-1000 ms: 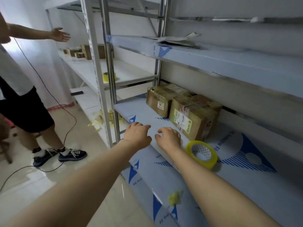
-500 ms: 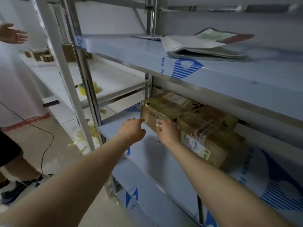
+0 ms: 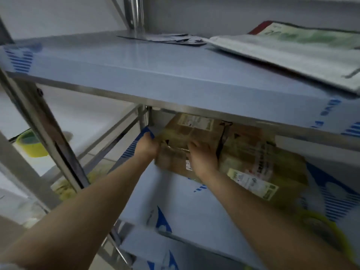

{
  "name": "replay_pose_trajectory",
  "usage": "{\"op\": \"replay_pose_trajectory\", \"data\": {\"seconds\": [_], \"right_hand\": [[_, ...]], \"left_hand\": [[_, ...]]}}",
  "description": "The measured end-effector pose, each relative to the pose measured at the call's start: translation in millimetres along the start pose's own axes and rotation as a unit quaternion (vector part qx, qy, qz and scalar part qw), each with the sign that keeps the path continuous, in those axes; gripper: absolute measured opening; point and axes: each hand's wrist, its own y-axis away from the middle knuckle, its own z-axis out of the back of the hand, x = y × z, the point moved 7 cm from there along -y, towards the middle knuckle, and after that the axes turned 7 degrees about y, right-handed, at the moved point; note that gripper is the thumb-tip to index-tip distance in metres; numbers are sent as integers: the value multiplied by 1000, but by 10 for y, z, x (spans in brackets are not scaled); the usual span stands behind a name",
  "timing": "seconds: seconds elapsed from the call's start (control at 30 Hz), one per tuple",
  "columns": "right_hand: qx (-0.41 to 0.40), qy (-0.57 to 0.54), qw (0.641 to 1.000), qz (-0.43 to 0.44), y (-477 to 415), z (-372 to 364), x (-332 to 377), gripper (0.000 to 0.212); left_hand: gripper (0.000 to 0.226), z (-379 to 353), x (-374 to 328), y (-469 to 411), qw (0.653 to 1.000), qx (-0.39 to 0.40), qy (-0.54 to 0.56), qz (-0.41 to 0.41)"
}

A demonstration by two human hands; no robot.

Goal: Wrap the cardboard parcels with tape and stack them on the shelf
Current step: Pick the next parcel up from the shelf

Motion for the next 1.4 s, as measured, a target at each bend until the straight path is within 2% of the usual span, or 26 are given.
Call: {"op": "replay_pose_trajectory", "data": {"seconds": [0.07, 0.13, 0.23, 0.33, 0.43, 0.6, 0.7, 0.8, 0.9, 1.07, 1.13, 1.23, 1.4], "right_hand": [[8, 10, 1000, -11, -2, -24, 65, 23], [1, 10, 1000, -25, 0, -14, 87, 32], [8, 5, 999, -36, 25, -13, 124, 44], [8, 3, 999, -44, 87, -21, 198, 48], [-12, 10, 999, -45, 205, 5, 289, 48], [-50, -23, 998, -22, 522, 82, 380, 47], [-86, -63, 994, -22, 773, 176, 375, 46], [-135, -114, 984, -14, 1005, 330, 368, 43], [-163, -166, 973, 1, 1208, 481, 375, 40], [-153, -227, 962, 22, 1471, 604, 371, 40], [-156, -277, 948, 12, 1577, 666, 316, 41], [-171, -368, 914, -28, 1756, 779, 205, 40], [-187, -476, 854, -100, 2034, 930, 13, 37]], "left_hand": [[28, 14, 38, -152, 998, 26, 55, 11], [19, 13, 39, -267, 994, 62, 91, 13], [26, -19, 72, -329, 976, 94, 193, 29], [30, -58, 95, -290, 977, 112, 182, 25], [27, -21, 127, -193, 978, 108, 175, 21], [20, 100, 283, 94, 966, 70, 247, 19], [14, 196, 418, 327, 928, 37, 359, 87], [21, 269, 538, 537, 885, 33, 435, 159], [24, 317, 632, 745, 883, 62, 428, 184], [32, 335, 735, 1059, 891, 185, 358, 207], [32, 355, 693, 1106, 893, 207, 353, 188], [35, 330, 599, 1151, 873, 246, 386, 170], [31, 340, 526, 1166, 853, 261, 420, 168]]}}
